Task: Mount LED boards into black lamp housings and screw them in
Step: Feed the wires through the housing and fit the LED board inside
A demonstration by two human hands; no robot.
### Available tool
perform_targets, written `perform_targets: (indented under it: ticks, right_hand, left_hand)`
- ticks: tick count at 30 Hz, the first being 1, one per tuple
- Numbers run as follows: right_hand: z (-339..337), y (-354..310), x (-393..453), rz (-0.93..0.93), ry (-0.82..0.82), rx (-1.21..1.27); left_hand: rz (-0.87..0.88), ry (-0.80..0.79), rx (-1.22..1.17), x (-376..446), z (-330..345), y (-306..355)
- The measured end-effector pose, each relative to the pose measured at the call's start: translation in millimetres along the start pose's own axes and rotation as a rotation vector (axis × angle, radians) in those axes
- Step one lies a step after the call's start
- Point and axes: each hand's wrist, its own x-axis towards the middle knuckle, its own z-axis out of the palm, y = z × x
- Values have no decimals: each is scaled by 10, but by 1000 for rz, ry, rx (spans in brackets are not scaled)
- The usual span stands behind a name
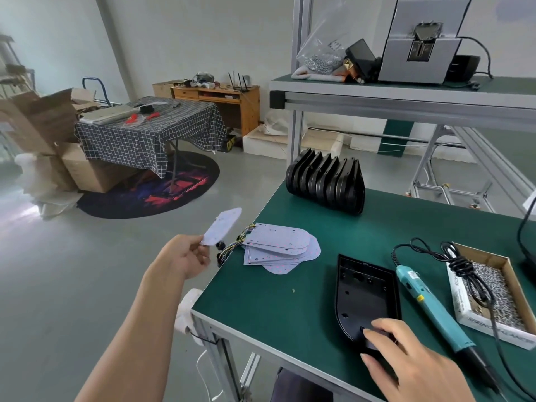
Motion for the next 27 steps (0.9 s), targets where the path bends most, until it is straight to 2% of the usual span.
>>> perform_targets:
  ticks: [4,7,13,16,19,24,27]
  right_hand:
    - [-37,-16,44,-7,15,30]
    - [-45,-26,55,-11,43,50]
    - [-44,-24,46,-13,61,51]
    - [-90,-44,90,20,71,66]
    - [-199,-125,216,143,89,184]
    - [-618,-231,828,411,82,687]
    - [-971,-216,1394,485,44,1052]
  left_hand:
    - [-93,-5,-249,85,-227,15]
    - [-101,33,-339,151,-381,0]
    - [3,71,-276,96,-392,228]
    - [165,51,-130,-126,-174,461]
    - [388,-45,-64,-457,126,633]
    - [777,-165,129,-1199,714,695]
    - [973,-238,264,-1658,1061,553]
